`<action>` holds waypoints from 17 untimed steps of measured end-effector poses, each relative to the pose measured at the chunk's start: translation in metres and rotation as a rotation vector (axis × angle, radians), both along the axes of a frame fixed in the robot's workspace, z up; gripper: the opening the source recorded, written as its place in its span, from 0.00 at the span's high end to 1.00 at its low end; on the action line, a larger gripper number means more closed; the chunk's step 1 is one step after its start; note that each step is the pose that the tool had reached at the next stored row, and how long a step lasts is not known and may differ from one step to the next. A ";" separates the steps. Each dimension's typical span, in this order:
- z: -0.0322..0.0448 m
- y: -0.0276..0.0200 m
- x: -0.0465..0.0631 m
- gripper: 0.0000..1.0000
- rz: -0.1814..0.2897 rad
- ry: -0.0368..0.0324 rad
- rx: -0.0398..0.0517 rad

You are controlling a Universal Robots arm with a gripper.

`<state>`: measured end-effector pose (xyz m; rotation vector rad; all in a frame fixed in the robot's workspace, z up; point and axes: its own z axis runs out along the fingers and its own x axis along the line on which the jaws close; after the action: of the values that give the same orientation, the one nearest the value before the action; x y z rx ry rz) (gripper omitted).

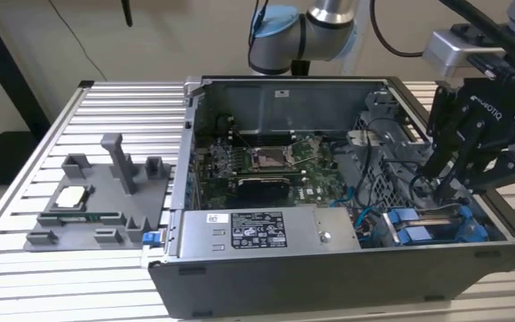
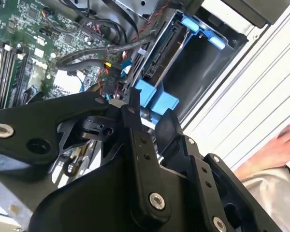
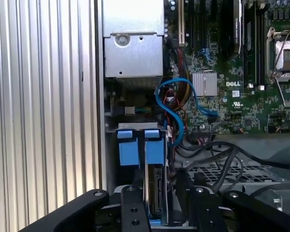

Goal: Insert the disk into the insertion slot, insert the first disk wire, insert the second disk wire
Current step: 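Insert the disk into the insertion slot, then insert the first disk wire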

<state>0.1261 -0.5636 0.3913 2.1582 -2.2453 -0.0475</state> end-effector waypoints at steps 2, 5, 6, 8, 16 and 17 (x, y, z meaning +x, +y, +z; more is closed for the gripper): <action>0.0033 0.0028 0.000 0.59 0.000 0.0000 0.0001; 0.0040 0.0099 0.000 0.59 0.000 0.0000 0.0002; 0.0040 0.0124 0.000 0.59 0.000 0.0000 0.0002; 0.0040 0.0169 0.000 0.59 0.000 -0.0002 0.0002; 0.0010 0.0210 0.000 0.59 0.027 -0.0033 0.0079; 0.0007 0.0211 0.000 0.59 0.032 -0.0038 0.0113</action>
<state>0.1266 -0.5426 0.3920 2.2006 -2.2179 -0.0556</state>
